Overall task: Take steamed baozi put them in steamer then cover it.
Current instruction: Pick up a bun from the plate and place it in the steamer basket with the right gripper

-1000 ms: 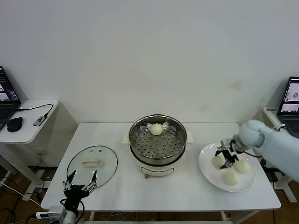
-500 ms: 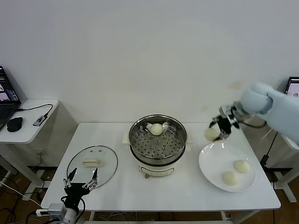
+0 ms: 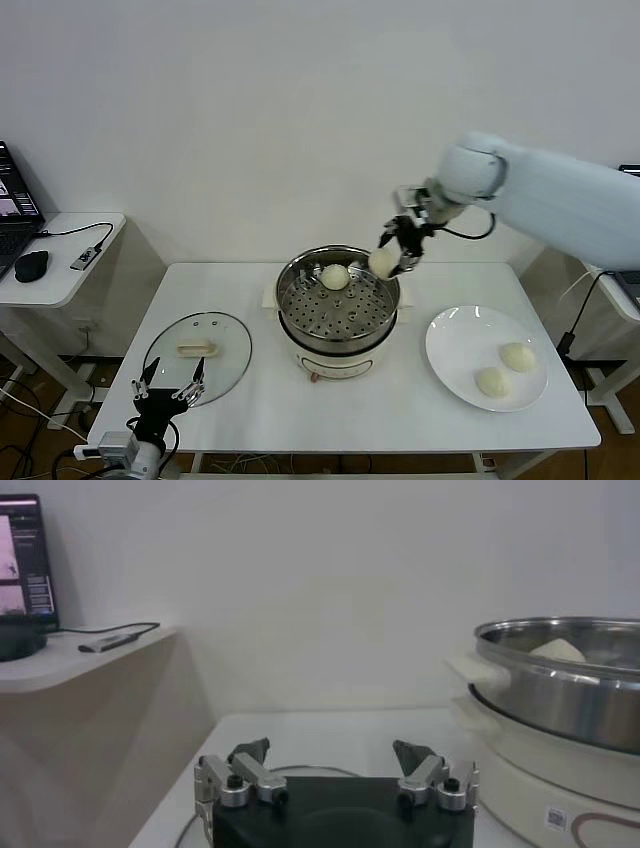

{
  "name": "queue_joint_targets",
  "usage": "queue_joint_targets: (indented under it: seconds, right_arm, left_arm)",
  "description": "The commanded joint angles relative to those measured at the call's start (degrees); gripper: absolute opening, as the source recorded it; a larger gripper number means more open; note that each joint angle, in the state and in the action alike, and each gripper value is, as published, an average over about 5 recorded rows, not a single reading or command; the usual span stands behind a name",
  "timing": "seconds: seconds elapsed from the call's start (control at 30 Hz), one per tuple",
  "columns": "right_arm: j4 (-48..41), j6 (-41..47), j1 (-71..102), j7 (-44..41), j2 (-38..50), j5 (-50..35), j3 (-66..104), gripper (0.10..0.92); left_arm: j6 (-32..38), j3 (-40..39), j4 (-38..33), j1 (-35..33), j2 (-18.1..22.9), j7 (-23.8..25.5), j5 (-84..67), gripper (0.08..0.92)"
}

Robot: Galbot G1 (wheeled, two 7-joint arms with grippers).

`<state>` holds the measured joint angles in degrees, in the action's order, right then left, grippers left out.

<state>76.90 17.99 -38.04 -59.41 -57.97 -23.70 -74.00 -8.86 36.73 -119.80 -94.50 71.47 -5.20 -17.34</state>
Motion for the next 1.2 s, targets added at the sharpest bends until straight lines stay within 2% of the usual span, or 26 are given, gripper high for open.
queue_joint_targets:
  seconds: [0.03, 0.6, 0.97, 1.2]
  right_arm:
    - [-7.45, 0.93, 4.82, 1.08, -13.44, -1.81, -0.46, 0.636]
    - [-21.91, 0.01, 14.87, 1.52, -21.48, 4.45, 3.73, 0.637]
    - [-23.17, -0.08, 15.33, 1.22, -22.31, 5.20, 4.67, 0.649]
    - [-17.99, -0.67, 9.45, -1.90, -17.35, 5.75, 3.14, 0.794]
  left_arm:
    - [-0.02, 0.32, 0.07, -0.04, -0.07, 0.04, -0.10, 0.823]
    - [0.12, 0.67, 0.60, 0.17, -0.07, 0.25, -0.30, 0.823]
    - [0.18, 0.39, 1.21, 0.63, -0.29, 0.33, -0.37, 0.823]
    - [0.17, 0.39, 1.28, 0.63, -0.26, 0.30, -0.37, 0.823]
